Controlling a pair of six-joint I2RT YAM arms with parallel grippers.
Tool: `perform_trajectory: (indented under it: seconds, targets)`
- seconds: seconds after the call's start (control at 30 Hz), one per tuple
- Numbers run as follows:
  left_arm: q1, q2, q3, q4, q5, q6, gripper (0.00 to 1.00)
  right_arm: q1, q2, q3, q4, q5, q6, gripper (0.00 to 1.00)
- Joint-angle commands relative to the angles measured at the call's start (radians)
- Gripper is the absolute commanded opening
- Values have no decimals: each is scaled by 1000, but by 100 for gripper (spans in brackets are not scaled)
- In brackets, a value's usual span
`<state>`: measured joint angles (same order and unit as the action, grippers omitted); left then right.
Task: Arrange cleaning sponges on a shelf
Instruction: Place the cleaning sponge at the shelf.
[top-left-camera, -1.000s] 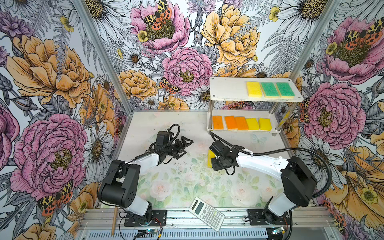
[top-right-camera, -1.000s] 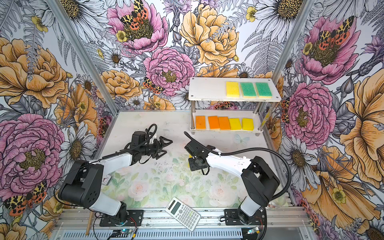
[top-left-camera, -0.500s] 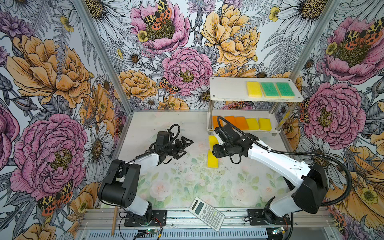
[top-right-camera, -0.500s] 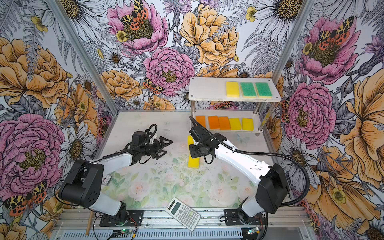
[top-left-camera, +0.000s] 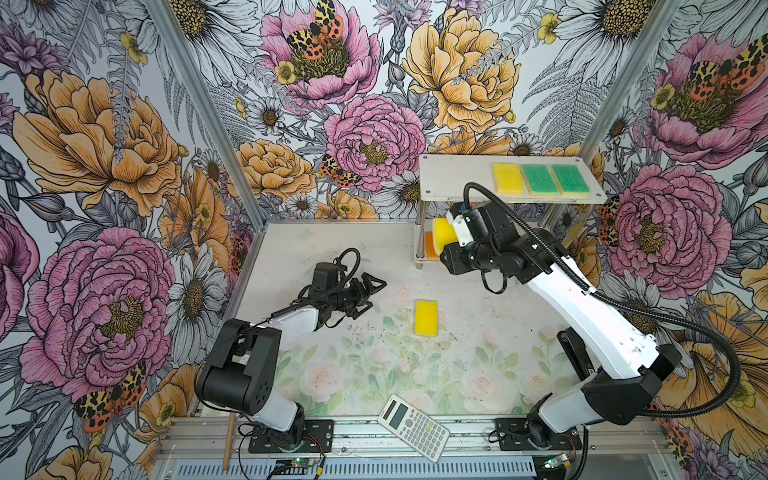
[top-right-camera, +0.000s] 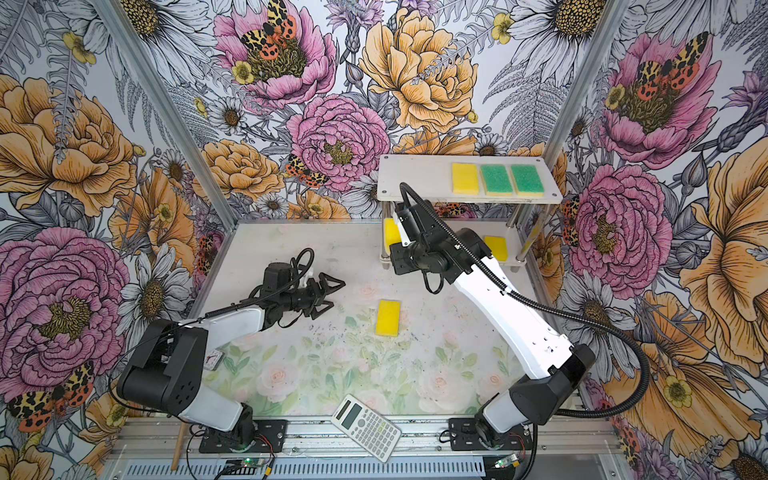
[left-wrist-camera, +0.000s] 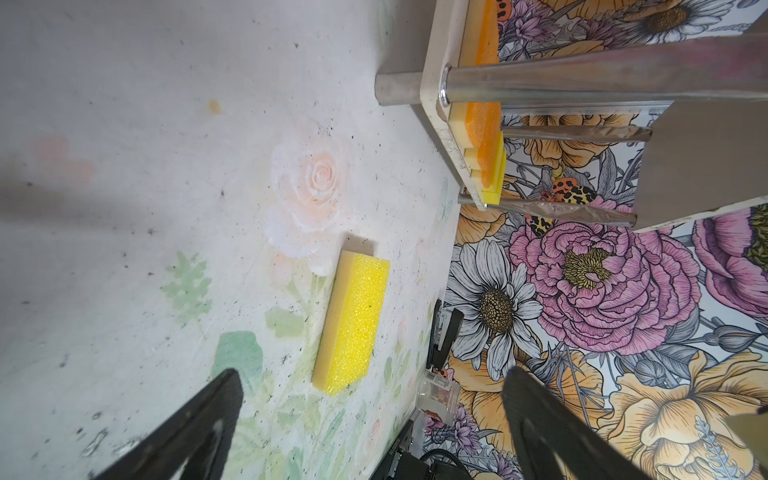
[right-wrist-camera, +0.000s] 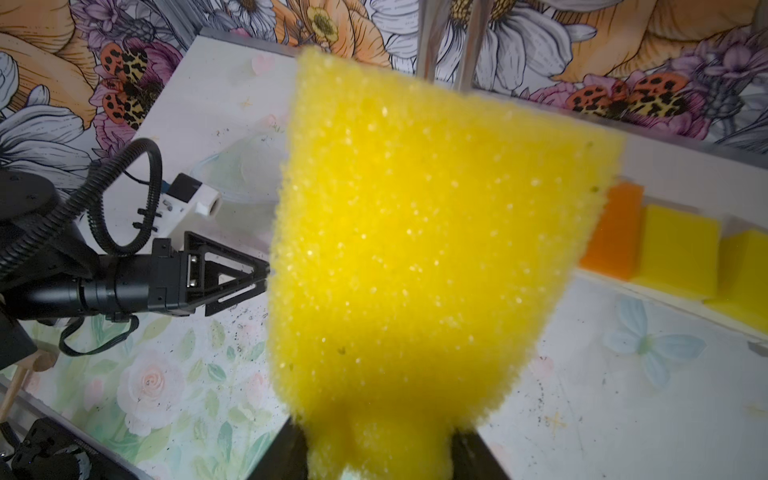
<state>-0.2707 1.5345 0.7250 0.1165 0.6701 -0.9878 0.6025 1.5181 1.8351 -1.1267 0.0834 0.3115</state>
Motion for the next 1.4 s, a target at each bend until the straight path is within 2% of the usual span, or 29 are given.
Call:
perform_trajectory:
  seconds: [0.0, 0.1, 0.4, 0.6, 0.9, 1.37]
  targets:
    - [7, -15, 2, 10, -1, 24, 99, -25, 42, 125, -56, 75, -56, 46]
    - [8, -21, 1, 9, -1, 23, 99, -56, 85, 246, -75, 117, -78, 47]
    - [8, -40, -6, 10, 0, 20, 99, -174, 254, 614, -90, 125, -125, 49]
    - [8, -50, -6, 4, -3, 21, 99, -254, 376, 775, -89, 115, -130, 50]
    - [10, -55, -4, -1, -7, 21, 99, -348, 502, 823, -87, 18, -125, 52]
    - [10, -50, 4, -8, -15, 19, 99, -381, 549, 856, -81, -11, -174, 52]
